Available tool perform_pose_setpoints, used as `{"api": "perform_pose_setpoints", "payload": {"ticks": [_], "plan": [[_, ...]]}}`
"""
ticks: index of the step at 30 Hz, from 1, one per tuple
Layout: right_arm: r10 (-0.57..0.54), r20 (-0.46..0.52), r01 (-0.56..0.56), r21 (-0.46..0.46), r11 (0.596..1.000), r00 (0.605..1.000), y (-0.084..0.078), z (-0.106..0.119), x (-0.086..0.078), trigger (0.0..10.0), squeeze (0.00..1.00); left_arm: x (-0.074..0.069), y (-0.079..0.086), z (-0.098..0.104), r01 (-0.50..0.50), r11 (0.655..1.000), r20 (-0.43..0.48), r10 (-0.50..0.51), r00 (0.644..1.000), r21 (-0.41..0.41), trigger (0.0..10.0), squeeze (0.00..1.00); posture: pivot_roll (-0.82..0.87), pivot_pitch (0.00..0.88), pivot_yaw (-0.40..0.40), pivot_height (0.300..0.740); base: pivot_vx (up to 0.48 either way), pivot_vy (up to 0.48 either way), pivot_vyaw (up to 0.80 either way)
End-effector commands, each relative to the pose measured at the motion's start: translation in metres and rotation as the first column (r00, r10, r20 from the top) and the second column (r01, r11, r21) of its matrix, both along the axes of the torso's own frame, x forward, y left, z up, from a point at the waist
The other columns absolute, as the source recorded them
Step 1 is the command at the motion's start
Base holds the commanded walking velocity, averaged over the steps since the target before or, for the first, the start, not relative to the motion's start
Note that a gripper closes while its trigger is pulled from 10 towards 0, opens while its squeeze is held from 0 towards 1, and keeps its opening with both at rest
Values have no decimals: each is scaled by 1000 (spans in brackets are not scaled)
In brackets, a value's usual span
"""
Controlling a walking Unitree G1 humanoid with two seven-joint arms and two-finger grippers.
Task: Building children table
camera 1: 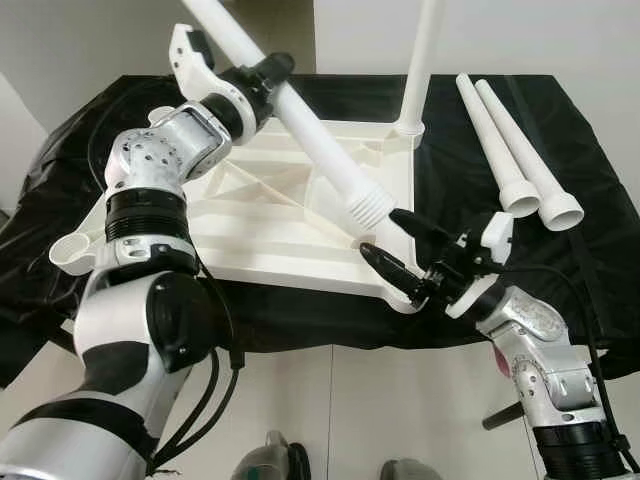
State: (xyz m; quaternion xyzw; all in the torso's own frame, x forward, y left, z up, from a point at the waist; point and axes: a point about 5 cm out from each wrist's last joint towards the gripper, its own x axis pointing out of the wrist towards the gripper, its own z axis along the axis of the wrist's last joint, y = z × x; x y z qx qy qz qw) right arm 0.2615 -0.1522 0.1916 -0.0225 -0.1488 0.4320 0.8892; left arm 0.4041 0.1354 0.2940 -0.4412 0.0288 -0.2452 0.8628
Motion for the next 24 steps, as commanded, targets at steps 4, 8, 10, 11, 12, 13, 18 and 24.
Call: {"api": "perform_pose_setpoints", "payload": {"ticks": [4, 8, 10, 11, 12, 13, 18, 24], "plan": [[-21, -33, 21, -2, 1000, 999, -6, -3, -1, 10000, 0, 3, 7, 7, -26, 1000, 17, 26, 1000, 2, 10000, 0, -22, 63, 95, 740, 0, 0, 0], [-80, -86, 73, -84, 994, 993, -22, -8, 0, 10000, 0, 4, 9, 7, -32, 999, 16, 32, 999, 24, 10000, 0, -30, 68, 91, 740, 0, 0, 0], [-100, -94, 89, -115, 989, 991, -26, -9, 2, 10000, 0, 4, 7, 6, -29, 999, 23, 28, 999, 38, 10000, 0, -33, 68, 89, 740, 0, 0, 0], [-116, -90, 101, -149, 984, 989, -29, -9, 3, 10000, 0, 4, 5, 6, -18, 999, 30, 17, 999, 47, 10000, 0, -34, 68, 84, 740, 0, 0, 0], [-116, -90, 101, -149, 984, 989, -29, -9, 3, 10000, 0, 4, 5, 6, -18, 999, 30, 17, 999, 47, 10000, 0, -34, 68, 84, 740, 0, 0, 0], [-116, -90, 101, -149, 984, 989, -29, -9, 3, 10000, 0, 4, 5, 6, -18, 999, 30, 17, 999, 47, 10000, 0, -34, 68, 84, 740, 0, 0, 0], [-161, -109, 134, -223, 966, 981, -39, -12, 10, 10000, 0, 2, -2, 5, -9, 992, 66, 1, 998, 125, 10000, 0, -35, 65, 70, 740, 0, 0, 0], [-167, -108, 138, -234, 962, 980, -39, -4, 19, 10000, 0, -5, -20, 8, 25, 972, 164, -64, 984, 234, 10000, 0, -33, 59, 55, 740, 0, 0, 0]]}}
